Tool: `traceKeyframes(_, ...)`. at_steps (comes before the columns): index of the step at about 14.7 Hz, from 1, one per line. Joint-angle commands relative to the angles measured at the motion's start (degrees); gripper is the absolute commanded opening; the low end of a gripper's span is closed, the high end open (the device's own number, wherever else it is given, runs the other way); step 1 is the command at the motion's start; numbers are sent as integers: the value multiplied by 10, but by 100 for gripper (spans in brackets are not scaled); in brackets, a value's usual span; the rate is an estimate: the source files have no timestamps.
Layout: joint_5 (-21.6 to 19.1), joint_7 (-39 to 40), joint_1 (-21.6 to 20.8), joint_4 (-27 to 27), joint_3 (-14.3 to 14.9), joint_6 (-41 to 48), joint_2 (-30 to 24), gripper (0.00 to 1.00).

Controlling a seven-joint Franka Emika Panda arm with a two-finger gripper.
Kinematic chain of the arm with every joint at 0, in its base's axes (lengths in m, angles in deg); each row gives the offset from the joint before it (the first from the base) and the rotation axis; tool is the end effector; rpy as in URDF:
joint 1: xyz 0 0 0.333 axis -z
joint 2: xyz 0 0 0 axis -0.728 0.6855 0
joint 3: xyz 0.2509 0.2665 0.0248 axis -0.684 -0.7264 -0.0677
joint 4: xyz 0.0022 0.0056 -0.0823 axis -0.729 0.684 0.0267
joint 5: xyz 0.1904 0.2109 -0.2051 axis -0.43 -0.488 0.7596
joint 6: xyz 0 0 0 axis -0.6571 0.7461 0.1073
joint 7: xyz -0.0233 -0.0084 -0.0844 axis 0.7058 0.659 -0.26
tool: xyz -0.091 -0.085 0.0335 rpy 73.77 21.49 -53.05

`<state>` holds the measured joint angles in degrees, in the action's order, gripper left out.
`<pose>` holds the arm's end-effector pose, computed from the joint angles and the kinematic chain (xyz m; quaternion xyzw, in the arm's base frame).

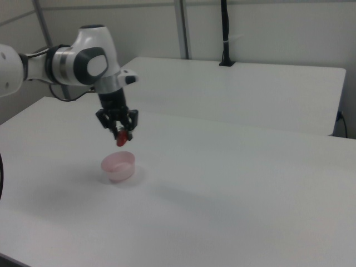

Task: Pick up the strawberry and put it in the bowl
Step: 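Lift the strawberry and carry it over the pink bowl, then lower the strawberry into the bowl and open the gripper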

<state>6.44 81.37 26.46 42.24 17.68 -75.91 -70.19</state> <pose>0.6083 0.0633 0.4905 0.9942 0.1021 -0.0036 0.0324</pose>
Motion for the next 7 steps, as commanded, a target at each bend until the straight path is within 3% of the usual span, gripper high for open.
traceKeyframes(1,-3,-41,-43,13,6,-7,36,49)
traceKeyframes(3,-2,-50,-46,15,1,-22,49,53)
traceKeyframes(7,2,-64,-44,16,-4,-26,48,100)
